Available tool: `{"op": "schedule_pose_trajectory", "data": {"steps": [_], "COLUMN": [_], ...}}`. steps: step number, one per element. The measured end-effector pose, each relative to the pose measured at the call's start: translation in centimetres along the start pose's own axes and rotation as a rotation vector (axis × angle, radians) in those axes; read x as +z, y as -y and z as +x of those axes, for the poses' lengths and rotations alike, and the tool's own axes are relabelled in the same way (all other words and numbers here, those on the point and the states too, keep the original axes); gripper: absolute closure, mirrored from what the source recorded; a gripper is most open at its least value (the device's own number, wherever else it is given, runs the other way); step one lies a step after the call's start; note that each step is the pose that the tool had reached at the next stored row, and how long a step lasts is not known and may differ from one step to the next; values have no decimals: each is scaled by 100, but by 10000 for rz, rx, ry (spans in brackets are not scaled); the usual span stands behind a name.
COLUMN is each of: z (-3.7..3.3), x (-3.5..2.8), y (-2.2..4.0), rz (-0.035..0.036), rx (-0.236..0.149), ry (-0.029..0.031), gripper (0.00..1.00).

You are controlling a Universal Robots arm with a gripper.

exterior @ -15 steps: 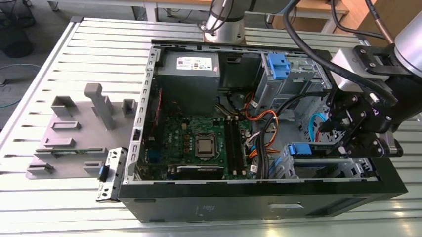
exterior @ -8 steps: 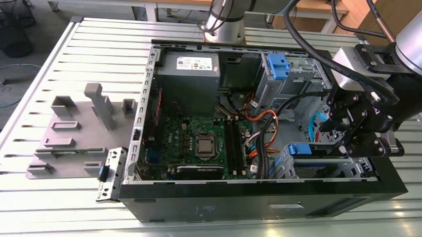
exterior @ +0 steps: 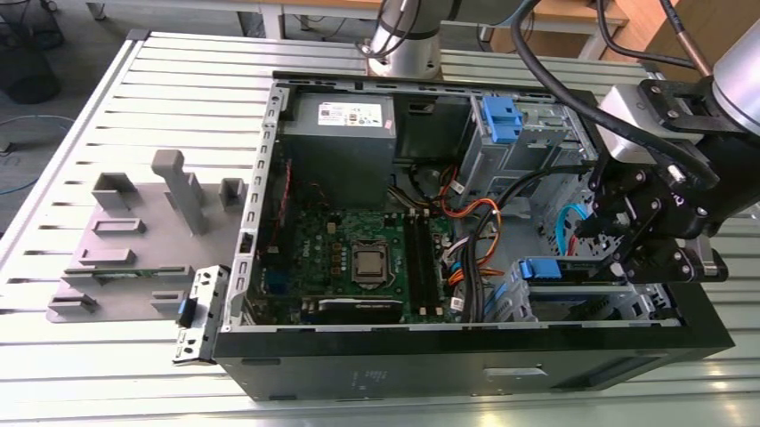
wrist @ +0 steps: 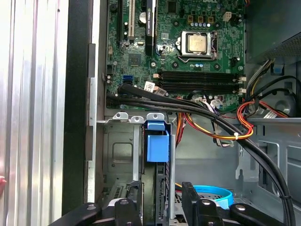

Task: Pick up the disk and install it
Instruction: 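Insert the first disk wire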

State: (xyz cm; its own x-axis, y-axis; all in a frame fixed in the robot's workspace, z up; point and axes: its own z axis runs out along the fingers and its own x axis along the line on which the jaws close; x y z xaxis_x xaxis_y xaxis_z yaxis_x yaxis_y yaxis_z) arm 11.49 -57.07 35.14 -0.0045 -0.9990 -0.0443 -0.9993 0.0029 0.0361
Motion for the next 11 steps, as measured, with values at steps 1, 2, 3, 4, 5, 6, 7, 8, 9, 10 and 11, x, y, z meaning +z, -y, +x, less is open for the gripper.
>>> {"op": "schedule_pose_trajectory", "data": {"steps": [1,2,3,4,5,6,7,8,9,10,11], "z": [0,0,0,-1,-2,-3,-4,-5,-6,-7,-8], "x": [0,-3,-9,-19,-36,-58,-85,-111,-136,-161,-186], "y": [0,0,-1,-1,-1,-2,-3,-4,-5,-6,-7], "rz": [0,0,0,0,0,0,0,0,0,0,0], "rx": [0,0,1,0,0,0,0,0,0,0,0], "ry": [0,-1,-5,-6,-2,0,-1,-1,0,0,-1], "gripper": [52,52,52,52,52,52,52,52,52,52,52]}}
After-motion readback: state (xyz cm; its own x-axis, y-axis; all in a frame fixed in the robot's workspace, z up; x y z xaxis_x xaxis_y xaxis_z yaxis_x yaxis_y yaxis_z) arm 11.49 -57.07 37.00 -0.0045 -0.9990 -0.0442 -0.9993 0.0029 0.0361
